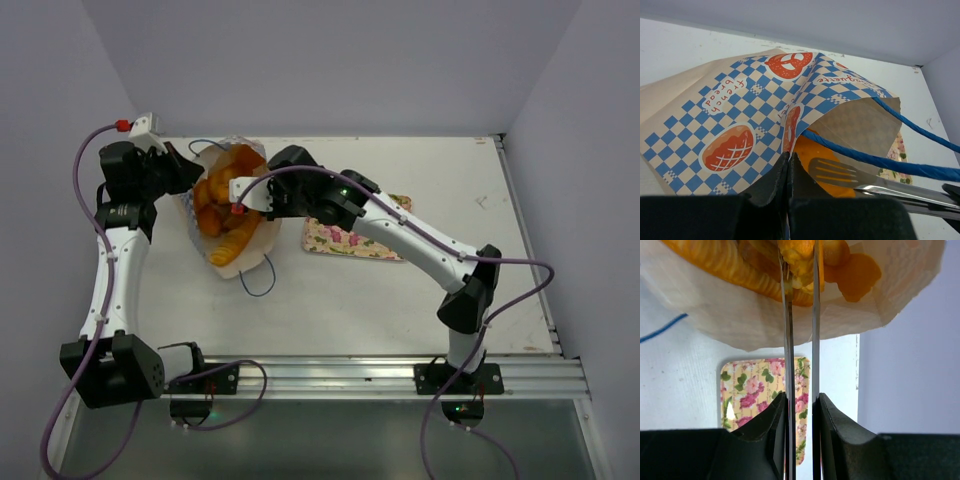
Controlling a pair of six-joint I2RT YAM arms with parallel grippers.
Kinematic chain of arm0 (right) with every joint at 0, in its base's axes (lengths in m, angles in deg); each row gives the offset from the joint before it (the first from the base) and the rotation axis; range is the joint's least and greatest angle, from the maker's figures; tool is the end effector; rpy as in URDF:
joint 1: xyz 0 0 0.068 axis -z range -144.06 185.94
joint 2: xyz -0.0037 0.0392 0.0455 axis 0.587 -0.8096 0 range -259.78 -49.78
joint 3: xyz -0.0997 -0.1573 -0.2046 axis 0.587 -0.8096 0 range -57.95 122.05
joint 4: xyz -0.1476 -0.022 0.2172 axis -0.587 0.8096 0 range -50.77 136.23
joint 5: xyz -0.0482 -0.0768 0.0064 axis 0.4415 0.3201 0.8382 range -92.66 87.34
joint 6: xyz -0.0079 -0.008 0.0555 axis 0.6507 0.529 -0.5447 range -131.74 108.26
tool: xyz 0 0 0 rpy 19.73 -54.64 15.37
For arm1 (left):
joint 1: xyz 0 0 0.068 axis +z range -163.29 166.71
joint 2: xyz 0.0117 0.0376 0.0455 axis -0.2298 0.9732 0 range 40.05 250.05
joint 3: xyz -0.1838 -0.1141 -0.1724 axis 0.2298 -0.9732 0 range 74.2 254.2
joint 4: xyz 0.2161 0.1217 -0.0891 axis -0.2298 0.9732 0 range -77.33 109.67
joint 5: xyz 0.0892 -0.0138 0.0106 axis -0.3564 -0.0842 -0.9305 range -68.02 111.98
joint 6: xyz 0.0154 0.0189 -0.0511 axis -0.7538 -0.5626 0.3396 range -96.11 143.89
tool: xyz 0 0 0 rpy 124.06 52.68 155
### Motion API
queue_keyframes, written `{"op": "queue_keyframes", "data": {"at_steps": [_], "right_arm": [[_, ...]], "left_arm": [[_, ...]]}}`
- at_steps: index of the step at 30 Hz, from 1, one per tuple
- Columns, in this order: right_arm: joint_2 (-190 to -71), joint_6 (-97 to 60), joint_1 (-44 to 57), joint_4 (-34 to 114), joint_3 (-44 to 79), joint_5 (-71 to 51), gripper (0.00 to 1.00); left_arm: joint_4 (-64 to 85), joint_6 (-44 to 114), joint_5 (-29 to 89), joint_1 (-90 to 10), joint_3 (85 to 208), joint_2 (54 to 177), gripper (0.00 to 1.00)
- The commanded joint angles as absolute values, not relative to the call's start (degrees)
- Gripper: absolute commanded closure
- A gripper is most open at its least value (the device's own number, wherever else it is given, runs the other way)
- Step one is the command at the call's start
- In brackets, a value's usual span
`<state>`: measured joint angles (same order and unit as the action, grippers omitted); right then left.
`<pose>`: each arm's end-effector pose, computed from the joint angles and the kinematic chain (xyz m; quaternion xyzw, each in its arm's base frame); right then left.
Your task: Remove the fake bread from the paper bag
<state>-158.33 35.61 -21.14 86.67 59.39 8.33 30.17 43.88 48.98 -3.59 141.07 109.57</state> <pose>0.2392 0.3557 0.3941 -0.6837 0.5824 -0.0494 0.4370 0.2776 0.0292 0.3754 -0.0750 0.8049 -0.2405 0.5373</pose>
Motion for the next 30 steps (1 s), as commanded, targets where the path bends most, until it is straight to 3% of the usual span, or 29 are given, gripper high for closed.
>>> {"op": "queue_keyframes", "data": {"at_steps": [1, 14, 23, 30], "right_arm": [[-153.6, 31.9, -20.5, 85.5, 62.2, 2.4, 0.99], [-142.2, 28.9, -15.2, 93.2, 60.4, -19.0, 1.00], [-129.2, 25.7, -1.0, 93.6, 49.6, -33.9, 1.00], [-121.6, 22.0, 7.2, 93.5, 46.6, -29.8, 1.00]], "left_arm": [[28.4, 45.9, 48.0, -3.3, 145.0, 110.6, 1.00], [27.3, 45.6, 49.0, -3.2, 144.6, 112.3, 1.00], [27.2, 44.8, 47.1, -3.3, 143.3, 111.5, 1.00], [27.8, 43.4, 45.1, -3.2, 142.0, 110.4, 1.00]]}}
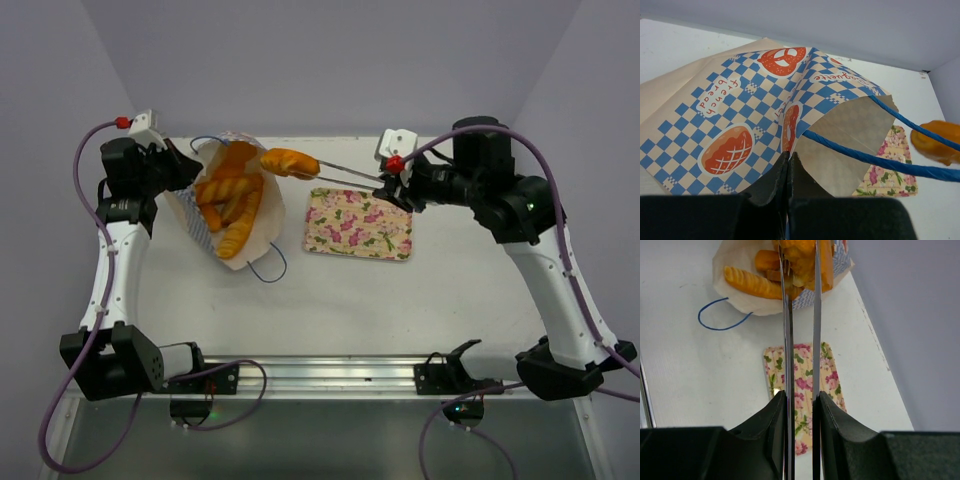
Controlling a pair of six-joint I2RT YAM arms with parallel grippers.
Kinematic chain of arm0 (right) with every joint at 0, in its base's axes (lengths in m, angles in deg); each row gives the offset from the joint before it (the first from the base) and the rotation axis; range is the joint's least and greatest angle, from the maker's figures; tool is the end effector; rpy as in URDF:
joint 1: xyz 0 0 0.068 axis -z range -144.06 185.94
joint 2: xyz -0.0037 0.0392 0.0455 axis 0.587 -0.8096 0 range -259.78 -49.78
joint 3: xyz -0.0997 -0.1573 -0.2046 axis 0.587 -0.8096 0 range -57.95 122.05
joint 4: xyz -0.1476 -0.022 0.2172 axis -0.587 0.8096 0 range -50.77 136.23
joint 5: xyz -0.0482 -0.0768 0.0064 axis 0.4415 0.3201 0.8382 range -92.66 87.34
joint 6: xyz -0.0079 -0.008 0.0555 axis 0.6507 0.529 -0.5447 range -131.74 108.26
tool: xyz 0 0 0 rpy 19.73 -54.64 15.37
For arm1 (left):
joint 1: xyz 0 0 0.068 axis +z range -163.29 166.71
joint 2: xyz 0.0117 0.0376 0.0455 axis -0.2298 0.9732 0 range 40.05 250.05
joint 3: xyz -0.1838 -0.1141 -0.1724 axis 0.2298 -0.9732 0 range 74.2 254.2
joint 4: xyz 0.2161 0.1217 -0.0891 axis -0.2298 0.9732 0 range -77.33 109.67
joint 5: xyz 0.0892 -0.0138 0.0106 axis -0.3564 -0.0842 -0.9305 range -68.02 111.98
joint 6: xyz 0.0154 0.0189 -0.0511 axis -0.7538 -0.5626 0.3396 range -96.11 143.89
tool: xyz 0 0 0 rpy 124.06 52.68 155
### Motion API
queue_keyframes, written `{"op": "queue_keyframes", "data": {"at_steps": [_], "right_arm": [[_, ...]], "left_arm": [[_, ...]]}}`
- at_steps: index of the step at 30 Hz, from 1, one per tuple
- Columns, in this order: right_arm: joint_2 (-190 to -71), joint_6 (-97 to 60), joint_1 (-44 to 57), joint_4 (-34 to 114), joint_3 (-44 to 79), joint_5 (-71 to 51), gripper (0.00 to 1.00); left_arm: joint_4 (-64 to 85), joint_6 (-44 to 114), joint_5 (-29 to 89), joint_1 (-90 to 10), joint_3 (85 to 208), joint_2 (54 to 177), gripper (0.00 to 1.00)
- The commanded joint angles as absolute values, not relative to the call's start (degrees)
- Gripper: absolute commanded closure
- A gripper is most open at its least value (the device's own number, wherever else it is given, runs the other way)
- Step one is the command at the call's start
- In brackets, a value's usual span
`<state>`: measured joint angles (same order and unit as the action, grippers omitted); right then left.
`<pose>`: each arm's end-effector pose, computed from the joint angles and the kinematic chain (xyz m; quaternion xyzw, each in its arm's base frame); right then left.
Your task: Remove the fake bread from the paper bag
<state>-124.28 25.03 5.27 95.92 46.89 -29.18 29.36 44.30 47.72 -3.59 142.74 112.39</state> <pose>0.1884 0.1323 0.4998 -0.5598 0.6207 0.1673 0.5229 0.2908 0.0322 0.3740 -0.0854 0.8064 -0.2340 0.5363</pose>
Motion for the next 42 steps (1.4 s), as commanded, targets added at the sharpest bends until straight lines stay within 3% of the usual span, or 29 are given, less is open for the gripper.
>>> {"op": "queue_keyframes", "data": {"at_steps": [1, 7, 11, 20, 26, 33, 42], "right_arm": [[-120.7, 20.9, 7.6, 93.5, 46.6, -29.5, 1.00], [-118.3, 14.5, 12.3, 91.1, 45.6, -25.3, 1.00], [-116.4, 7.4, 15.2, 86.6, 36.7, -22.6, 1.00], [-114.7, -20.7, 31.3, 74.3, 16.6, -37.5, 1.00], [-115.2, -34.6, 36.7, 65.3, 9.1, -46.1, 1.00], [-117.6, -55.8, 41.1, 43.9, 0.2, -56.1, 1.00], [-122.5, -79.0, 41.1, 13.3, -14.6, -56.5, 1.00]], "left_arm": [[27.8, 43.3, 44.7, -3.3, 141.3, 110.2, 1.00], [27.6, 42.8, 43.9, -3.2, 139.1, 108.7, 1.00], [27.3, 42.5, 44.3, -3.2, 137.9, 107.5, 1.00], [27.0, 41.8, 45.1, -3.3, 135.7, 106.3, 1.00], [26.8, 41.7, 45.7, -3.3, 135.5, 105.9, 1.00], [26.6, 41.6, 45.8, -3.2, 135.1, 105.6, 1.00], [26.3, 41.7, 46.2, -3.3, 134.8, 106.2, 1.00]]}}
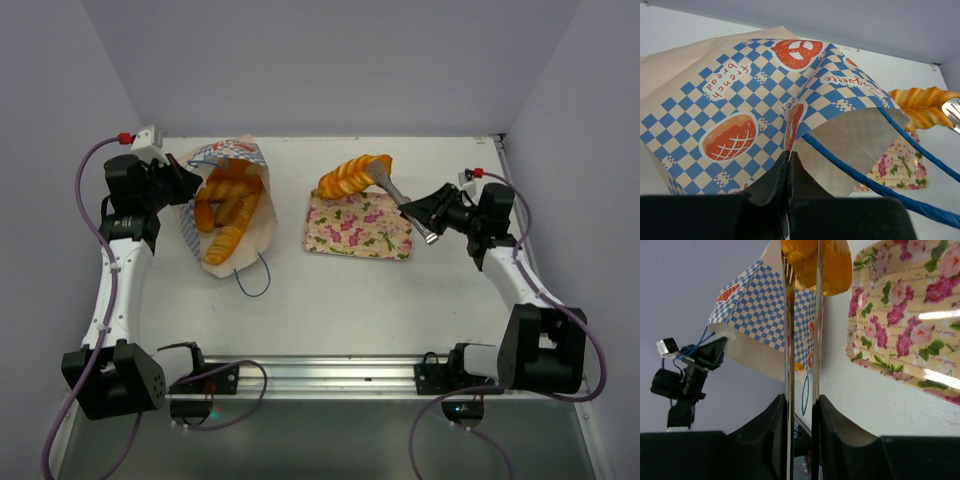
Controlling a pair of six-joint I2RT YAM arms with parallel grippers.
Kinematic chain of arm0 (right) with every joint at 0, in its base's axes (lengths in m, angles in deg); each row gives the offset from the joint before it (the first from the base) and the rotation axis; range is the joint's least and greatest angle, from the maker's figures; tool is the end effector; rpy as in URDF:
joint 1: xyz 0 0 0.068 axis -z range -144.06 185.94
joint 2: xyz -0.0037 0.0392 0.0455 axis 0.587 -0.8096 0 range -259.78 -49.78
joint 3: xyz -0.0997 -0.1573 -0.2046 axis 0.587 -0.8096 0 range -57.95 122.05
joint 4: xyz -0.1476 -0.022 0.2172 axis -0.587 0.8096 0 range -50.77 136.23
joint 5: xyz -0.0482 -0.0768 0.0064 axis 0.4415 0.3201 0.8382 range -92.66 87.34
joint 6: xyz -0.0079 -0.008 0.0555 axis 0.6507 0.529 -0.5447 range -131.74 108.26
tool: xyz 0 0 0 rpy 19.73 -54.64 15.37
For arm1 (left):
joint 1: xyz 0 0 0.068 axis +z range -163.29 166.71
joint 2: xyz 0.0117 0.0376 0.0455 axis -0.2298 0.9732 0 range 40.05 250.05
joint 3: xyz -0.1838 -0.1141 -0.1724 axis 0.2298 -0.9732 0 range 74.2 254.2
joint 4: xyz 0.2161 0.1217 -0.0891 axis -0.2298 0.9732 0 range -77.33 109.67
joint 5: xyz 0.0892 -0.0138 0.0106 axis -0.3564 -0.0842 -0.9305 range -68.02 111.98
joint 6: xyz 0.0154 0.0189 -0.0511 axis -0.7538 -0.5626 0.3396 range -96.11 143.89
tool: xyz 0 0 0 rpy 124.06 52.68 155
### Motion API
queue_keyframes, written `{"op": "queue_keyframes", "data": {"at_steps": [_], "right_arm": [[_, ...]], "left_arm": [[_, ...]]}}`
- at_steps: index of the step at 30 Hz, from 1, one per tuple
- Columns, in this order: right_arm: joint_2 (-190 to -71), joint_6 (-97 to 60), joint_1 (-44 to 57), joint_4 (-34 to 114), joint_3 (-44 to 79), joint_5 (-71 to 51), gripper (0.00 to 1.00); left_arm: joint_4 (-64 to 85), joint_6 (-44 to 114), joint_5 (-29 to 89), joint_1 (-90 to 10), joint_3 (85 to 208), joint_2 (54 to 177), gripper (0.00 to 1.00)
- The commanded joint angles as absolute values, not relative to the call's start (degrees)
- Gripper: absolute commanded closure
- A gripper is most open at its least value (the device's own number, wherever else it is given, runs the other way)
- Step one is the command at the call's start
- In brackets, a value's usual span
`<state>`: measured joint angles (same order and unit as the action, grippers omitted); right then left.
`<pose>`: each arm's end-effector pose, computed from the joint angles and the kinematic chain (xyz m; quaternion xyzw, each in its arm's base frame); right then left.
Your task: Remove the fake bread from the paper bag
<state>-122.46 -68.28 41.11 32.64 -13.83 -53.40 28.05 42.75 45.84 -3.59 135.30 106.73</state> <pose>0.2796 0.0055 0.2668 0.1783 0.7659 0.5392 0.3015 0.2676 0.0295 0.3559 -0.0853 0.8101 -0.2140 0.5391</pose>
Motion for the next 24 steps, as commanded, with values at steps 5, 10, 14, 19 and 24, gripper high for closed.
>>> {"op": "queue_keyframes", "data": {"at_steps": [5, 10, 14, 19, 24], "right_arm": [[-123.5, -85.0, 41.2, 2.2, -20.8, -54.4, 1.00], [-124.6, -87.9, 41.5, -3.2, -25.2, -51.4, 1.00], [-125.3, -87.4, 41.6, -2.4, -26.0, -51.3, 1.00], [-126.2, -83.1, 41.6, 3.4, -26.7, -51.3, 1.00], [-128.0, -81.9, 41.6, 4.6, -27.7, -51.2, 1.00]], "left_arm": [[26.5, 41.6, 45.7, -3.2, 134.4, 105.8, 1.00], [26.4, 41.6, 46.2, -3.3, 134.5, 106.1, 1.00], [26.6, 41.3, 46.2, -3.3, 134.6, 106.2, 1.00], [26.6, 41.3, 46.2, -3.2, 134.3, 106.2, 1.00], [26.6, 40.9, 46.3, -3.2, 134.0, 106.2, 1.00]]}}
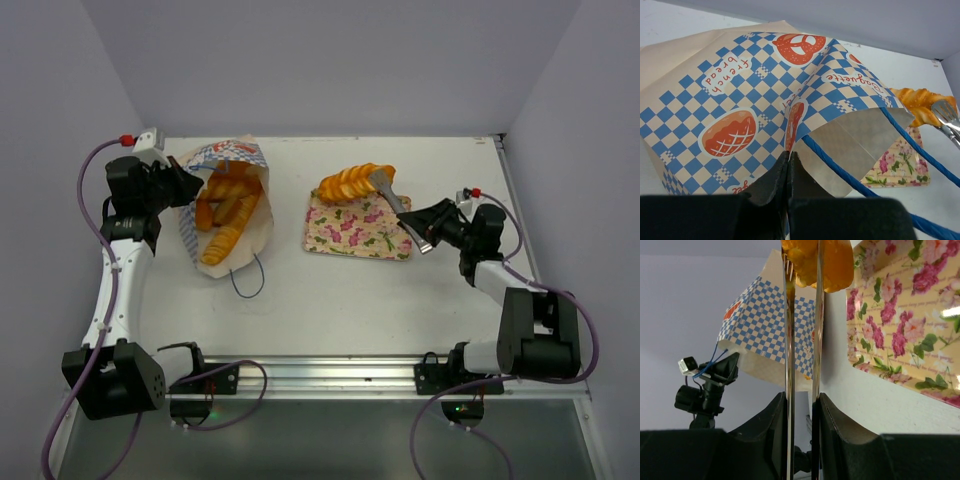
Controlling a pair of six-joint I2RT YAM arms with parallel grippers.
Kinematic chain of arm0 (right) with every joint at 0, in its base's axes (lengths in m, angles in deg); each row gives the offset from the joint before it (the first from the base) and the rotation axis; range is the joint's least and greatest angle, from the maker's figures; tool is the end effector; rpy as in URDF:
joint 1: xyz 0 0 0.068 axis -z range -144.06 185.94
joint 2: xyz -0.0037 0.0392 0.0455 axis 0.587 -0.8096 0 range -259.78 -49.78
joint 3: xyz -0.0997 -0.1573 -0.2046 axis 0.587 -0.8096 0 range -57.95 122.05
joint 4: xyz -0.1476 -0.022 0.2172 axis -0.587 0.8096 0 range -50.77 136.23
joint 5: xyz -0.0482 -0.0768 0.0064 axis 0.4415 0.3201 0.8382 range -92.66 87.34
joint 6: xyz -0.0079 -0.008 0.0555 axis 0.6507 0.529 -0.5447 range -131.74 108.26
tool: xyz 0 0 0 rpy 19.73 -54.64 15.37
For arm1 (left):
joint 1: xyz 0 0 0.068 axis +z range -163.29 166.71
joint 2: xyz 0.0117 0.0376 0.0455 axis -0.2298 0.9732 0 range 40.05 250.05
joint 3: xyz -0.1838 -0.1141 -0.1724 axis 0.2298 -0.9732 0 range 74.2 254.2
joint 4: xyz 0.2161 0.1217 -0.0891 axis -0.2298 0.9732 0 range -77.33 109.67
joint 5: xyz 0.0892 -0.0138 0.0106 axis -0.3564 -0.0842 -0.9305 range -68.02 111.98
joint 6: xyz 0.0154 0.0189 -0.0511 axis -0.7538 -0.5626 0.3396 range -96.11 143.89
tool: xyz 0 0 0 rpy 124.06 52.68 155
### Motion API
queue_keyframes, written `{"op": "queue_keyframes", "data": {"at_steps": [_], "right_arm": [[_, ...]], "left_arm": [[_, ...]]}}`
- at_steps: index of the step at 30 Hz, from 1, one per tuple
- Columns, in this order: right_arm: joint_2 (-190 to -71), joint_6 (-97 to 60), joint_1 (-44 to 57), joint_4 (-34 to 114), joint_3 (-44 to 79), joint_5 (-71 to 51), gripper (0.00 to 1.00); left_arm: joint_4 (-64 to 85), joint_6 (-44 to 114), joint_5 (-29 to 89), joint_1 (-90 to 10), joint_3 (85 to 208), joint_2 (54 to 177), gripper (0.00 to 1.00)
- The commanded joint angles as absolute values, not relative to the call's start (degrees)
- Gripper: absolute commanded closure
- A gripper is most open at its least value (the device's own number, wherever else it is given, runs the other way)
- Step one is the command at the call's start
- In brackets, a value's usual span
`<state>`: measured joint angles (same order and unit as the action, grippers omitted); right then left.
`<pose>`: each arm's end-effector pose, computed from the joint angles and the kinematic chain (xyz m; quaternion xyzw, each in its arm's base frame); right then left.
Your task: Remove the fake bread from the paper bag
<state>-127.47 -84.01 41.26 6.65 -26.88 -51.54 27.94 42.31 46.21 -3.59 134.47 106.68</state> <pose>0.2749 0.0044 0.2126 0.2511 0.7188 0.5811 0.2874 0.2673 0.0292 0.3512 -0.0821 0.8132 -0.2149 0.5346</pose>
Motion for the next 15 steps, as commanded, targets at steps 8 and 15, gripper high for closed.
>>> {"op": "queue_keyframes", "data": {"at_steps": [8, 15], "right_arm": [[-129.6, -80.2, 41.6, 5.9, -28.6, -52.9, 1.00], [-130.2, -78.0, 41.7, 8.3, -28.9, -52.9, 0.95]], "left_arm": [[26.6, 40.6, 46.2, -3.3, 134.2, 106.2, 1.00], [26.6, 40.2, 46.0, -3.3, 134.2, 105.9, 1.00]]}}
